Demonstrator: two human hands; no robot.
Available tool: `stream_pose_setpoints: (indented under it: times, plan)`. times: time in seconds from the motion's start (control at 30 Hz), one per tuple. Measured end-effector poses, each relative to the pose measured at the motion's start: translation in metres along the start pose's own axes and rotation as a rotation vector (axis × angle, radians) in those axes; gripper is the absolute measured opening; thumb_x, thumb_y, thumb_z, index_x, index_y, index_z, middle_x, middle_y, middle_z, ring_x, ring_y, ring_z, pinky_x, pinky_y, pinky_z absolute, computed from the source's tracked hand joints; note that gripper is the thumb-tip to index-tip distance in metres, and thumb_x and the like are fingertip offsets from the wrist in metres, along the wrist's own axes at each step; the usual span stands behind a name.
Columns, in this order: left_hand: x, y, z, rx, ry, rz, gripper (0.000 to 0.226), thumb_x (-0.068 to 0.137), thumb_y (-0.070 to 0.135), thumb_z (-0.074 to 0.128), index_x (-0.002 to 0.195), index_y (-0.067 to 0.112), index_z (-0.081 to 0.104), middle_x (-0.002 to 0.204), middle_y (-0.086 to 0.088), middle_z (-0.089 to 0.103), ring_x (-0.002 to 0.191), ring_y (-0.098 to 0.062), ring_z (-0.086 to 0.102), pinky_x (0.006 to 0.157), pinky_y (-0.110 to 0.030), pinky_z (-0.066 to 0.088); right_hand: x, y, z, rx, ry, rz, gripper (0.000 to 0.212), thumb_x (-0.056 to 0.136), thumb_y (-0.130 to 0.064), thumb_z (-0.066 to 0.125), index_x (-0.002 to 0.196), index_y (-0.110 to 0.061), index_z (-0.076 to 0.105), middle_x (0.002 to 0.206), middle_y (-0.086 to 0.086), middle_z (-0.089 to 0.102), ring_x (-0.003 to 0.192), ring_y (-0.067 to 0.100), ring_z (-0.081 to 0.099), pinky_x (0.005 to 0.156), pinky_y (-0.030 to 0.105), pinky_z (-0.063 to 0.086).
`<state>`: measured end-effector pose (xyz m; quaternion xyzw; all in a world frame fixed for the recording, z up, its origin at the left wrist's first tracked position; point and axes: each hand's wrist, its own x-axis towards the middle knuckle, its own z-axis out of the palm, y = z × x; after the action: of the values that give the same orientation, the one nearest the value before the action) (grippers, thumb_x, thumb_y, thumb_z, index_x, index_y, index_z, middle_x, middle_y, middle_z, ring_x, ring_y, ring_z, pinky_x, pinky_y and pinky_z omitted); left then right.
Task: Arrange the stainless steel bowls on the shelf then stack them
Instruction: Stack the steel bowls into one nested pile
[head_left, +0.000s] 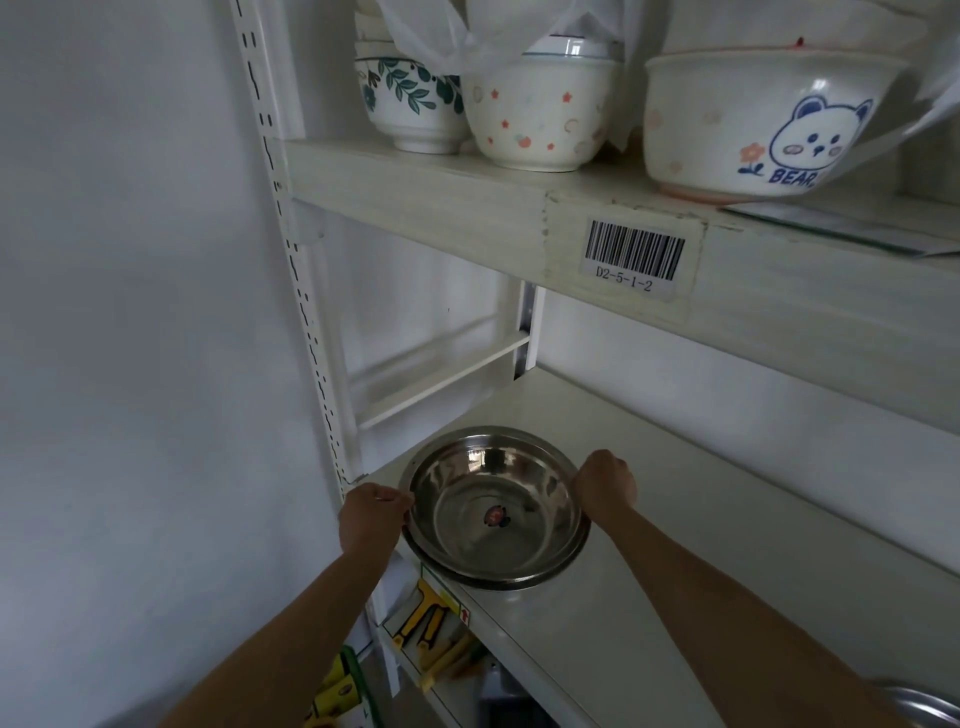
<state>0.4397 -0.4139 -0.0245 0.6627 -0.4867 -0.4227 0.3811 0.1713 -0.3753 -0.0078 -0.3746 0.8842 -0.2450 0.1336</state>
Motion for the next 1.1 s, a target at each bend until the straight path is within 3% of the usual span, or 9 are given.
stream_pose_setpoints:
  times: [0.23,0.4,0.57,0.73,0.83,0.9,0.97,1.1]
  plan:
    - [0.001,-0.004,0.002,0.103,-0.016,0.024,0.011,0.083,0.019,0.072,0.074,0.013,0.069,0.07,-0.004,0.068,0.066,-0.018,0.063,0.076,-0.037,0.057,-0.004,0.003,0.001,0.0,-0.006,-0.008,0.016,0.087,-0.008,0.054,0.095,-0.003,0.067,0.102,0.014,0.069,0.094,0.03,0.066,0.067,0.025,0.04]
    - [0.004,-0.009,0.005,0.041,-0.012,-0.017,0.017,0.081,0.021,0.073,0.092,0.009,0.067,0.084,-0.004,0.068,0.078,-0.021,0.065,0.078,-0.034,0.054,-0.003,0.013,0.003,0.078,-0.025,-0.014,0.027,0.085,-0.024,0.059,0.102,-0.003,0.065,0.111,0.015,0.066,0.104,0.033,0.063,0.08,0.032,0.048]
    - [0.01,-0.014,0.006,-0.208,-0.067,-0.157,0.024,0.082,0.011,0.072,0.063,0.012,0.058,0.069,-0.01,0.06,0.079,-0.026,0.06,0.087,-0.043,0.053,0.003,0.027,0.009,0.268,-0.147,0.06,0.036,0.09,-0.029,0.06,0.091,0.003,0.074,0.089,0.019,0.07,0.096,0.035,0.067,0.084,0.036,0.051]
    - [0.01,-0.013,0.009,-0.312,-0.118,-0.227,0.005,0.084,0.005,0.067,0.08,0.003,0.065,0.079,-0.015,0.065,0.079,-0.03,0.063,0.089,-0.044,0.055,0.005,0.031,0.019,0.455,-0.126,0.138,0.03,0.088,-0.027,0.067,0.099,0.0,0.074,0.095,0.018,0.071,0.088,0.028,0.064,0.074,0.029,0.045]
    - [0.01,-0.016,0.013,-0.278,-0.079,-0.193,0.012,0.083,0.006,0.067,0.092,-0.003,0.069,0.084,-0.016,0.067,0.085,-0.034,0.065,0.091,-0.049,0.055,0.004,0.034,0.018,0.47,-0.122,0.156,0.028,0.087,-0.025,0.068,0.094,0.001,0.073,0.093,0.018,0.071,0.085,0.027,0.062,0.078,0.033,0.049]
    - [0.007,-0.018,0.017,-0.254,-0.084,-0.17,0.005,0.083,0.007,0.068,0.082,0.002,0.07,0.083,-0.016,0.067,0.087,-0.036,0.065,0.091,-0.05,0.055,0.002,0.039,0.017,0.468,-0.11,0.169,0.029,0.087,-0.026,0.068,0.097,0.0,0.074,0.099,0.02,0.072,0.093,0.031,0.066,0.08,0.033,0.049]
    - [0.002,-0.018,0.022,-0.239,-0.093,-0.161,0.013,0.084,0.007,0.067,0.071,0.008,0.067,0.079,-0.016,0.065,0.081,-0.033,0.062,0.09,-0.052,0.055,0.001,0.045,0.013,0.478,-0.093,0.184,0.03,0.085,-0.027,0.07,0.098,0.0,0.074,0.1,0.019,0.072,0.098,0.033,0.067,0.078,0.031,0.048]
    - [-0.014,-0.015,0.035,-0.252,-0.115,-0.127,0.015,0.085,0.009,0.067,0.07,0.008,0.066,0.082,-0.019,0.067,0.077,-0.031,0.061,0.086,-0.051,0.057,-0.004,0.066,0.0,0.481,-0.058,0.218,0.026,0.085,-0.023,0.069,0.092,0.001,0.074,0.084,0.015,0.067,0.086,0.028,0.065,0.073,0.031,0.047]
